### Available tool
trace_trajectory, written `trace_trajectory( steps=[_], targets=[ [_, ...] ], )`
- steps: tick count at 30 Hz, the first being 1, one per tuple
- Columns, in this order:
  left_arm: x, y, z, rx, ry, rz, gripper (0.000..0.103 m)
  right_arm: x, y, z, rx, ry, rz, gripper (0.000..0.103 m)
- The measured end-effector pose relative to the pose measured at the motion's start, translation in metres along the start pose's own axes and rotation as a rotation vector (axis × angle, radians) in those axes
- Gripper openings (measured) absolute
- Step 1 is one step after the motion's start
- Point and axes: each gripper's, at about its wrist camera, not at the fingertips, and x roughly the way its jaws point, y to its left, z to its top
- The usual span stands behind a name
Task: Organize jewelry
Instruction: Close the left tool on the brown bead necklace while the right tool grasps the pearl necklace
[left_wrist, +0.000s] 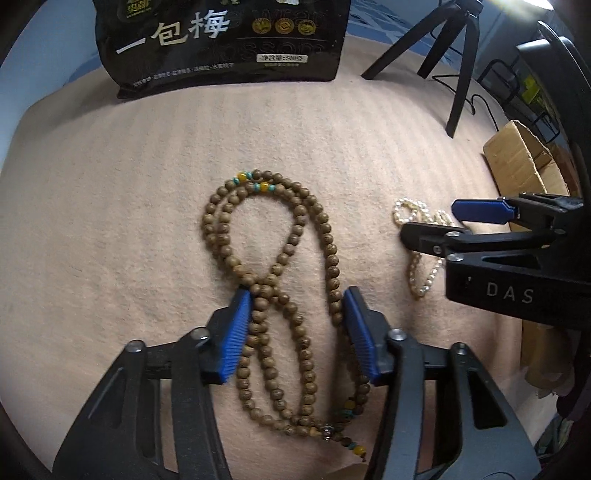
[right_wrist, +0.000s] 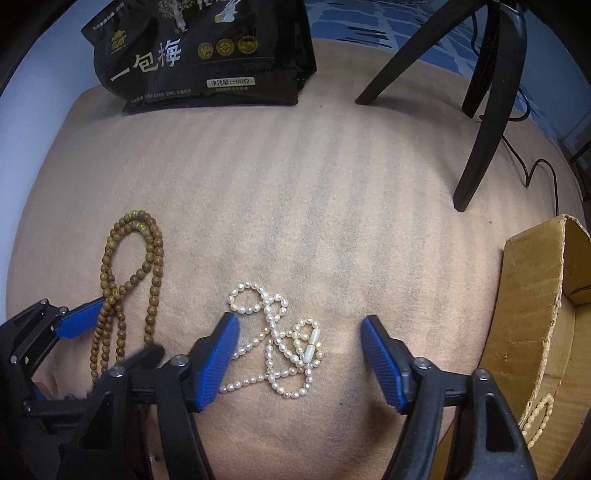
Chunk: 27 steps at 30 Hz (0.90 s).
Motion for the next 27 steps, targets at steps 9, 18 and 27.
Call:
trace_trajectory(
  steps=[9, 18, 27],
  targets=[
    [-0.002, 0.026, 0.003, -0.04, -0.03, -0.027, 0.011, -0.002, 0.023, -0.018, -0.019, -0.03, -0.002, 0.013],
    [-0.015, 0.047, 0.003, -0.125, -0.036, -0.111, 0.011, -0.01, 0.017, -0.039, 0.039, -0.081, 0.053, 0.008],
    [-0.048, 0.053, -0.002, -0.141, -0.088, -0.149, 0.011, -0.047, -0.002, -0.064, 0.066, -0.147, 0.126, 0.005]
  ],
)
